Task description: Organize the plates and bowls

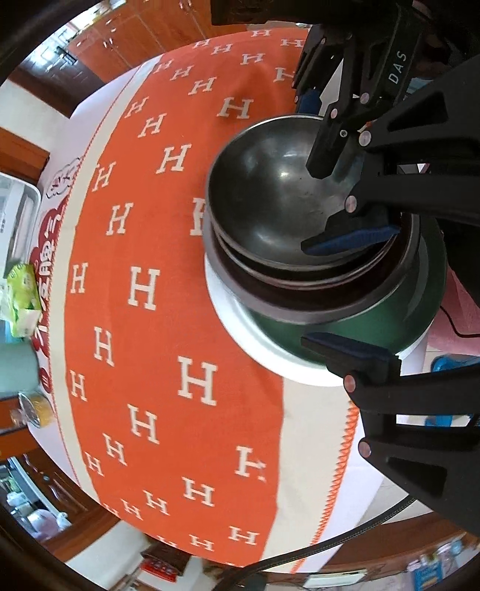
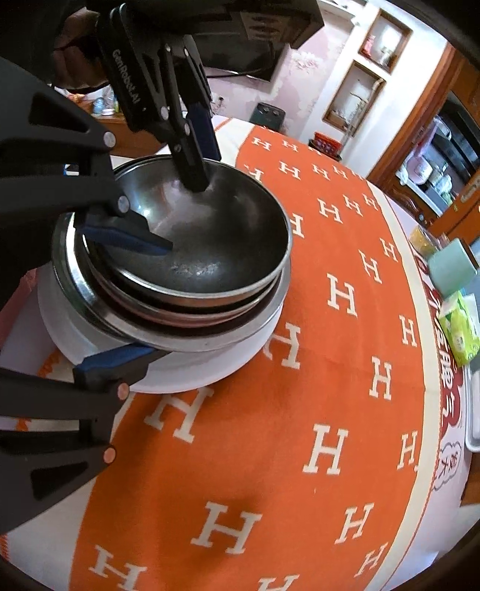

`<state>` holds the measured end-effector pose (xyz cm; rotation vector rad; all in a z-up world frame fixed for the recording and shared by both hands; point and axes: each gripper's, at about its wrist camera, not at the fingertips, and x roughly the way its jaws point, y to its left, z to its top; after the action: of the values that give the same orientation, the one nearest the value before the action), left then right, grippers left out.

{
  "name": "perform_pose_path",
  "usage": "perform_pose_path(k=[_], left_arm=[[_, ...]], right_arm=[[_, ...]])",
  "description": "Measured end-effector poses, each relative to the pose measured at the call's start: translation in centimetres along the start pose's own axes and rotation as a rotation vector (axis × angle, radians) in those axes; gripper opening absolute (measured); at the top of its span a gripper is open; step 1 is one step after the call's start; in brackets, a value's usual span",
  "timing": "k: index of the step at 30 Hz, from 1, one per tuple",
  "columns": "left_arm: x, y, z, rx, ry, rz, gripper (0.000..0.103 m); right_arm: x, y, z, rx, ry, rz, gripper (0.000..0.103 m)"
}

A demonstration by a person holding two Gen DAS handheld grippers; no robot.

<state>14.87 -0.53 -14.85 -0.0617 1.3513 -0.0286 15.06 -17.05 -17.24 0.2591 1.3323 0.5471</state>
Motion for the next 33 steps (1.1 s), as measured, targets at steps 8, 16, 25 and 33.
perform_pose_path(k=[8,16,25,33], left_arm=[[-2.0,1.8,-0.1,0.067,-0.090,-0.090,0.046],[-4.9,5.5,-1.9,0.133,-0.200,-0.170,0.055],[-7.9,9.6,-4.7,0.202,-0.261,-0.205,0.065],[-10.4,11.2,-4.9,0.175,-0.311,-0.262,0.079]], right_arm=[[-2.1,1.2,-1.2,0.107,-0.136,-0.114,0.061],[-3.5,4.0,-4.8,0.276,-0.315,-0.186,0.062],[-4.3,8.4,-8.8,0.346,-0.441,-0.249,0.069],[-7.7,11.7,-10.9,0.294,-0.478,-0.406,0.087]])
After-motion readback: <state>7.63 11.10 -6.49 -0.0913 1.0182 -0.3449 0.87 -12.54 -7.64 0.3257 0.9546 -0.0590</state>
